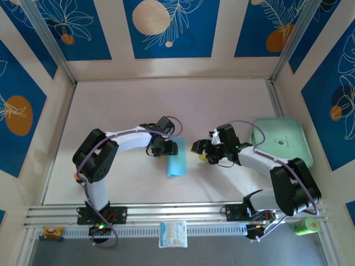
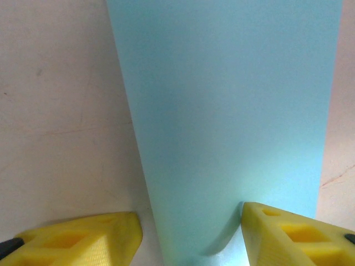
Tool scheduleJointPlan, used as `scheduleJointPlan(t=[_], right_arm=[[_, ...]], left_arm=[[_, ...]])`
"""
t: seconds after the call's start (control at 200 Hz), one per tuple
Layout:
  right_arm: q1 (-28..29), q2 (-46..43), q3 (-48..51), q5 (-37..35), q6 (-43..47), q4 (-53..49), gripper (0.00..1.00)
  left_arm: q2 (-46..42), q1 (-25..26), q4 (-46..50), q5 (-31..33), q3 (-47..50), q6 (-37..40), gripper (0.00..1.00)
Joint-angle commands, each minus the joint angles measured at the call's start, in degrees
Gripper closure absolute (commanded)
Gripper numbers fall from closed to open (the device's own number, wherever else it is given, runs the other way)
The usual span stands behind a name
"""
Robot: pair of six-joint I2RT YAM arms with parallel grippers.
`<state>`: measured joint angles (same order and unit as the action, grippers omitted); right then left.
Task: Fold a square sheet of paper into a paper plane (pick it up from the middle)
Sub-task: First fold the square sheet of paper in half at the center of the table, then hold the square sheet of paper at the center of the table.
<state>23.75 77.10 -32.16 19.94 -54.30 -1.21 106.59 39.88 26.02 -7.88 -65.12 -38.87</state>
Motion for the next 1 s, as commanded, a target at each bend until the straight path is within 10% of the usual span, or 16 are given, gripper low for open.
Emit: scheduleJointPlan(t=[0.0, 0.505, 0.995], right_arm=[[1.1, 2.1, -1.6, 0.4, -1.4, 1.6, 0.42], [7.4, 16.6, -10.9, 0.2, -1.1, 2.3, 0.91], [9.2, 23.0, -14.7, 0.9, -0.9, 2.0, 1.00]], left_arm=[[5.4, -0.9, 0.4, 4.3, 2.3, 1.4, 0.41], [5.8, -0.9, 0.4, 4.1, 2.3, 1.8, 0.41], [6.1, -0.9, 0.2, 4.1, 2.5, 1.4, 0.41]])
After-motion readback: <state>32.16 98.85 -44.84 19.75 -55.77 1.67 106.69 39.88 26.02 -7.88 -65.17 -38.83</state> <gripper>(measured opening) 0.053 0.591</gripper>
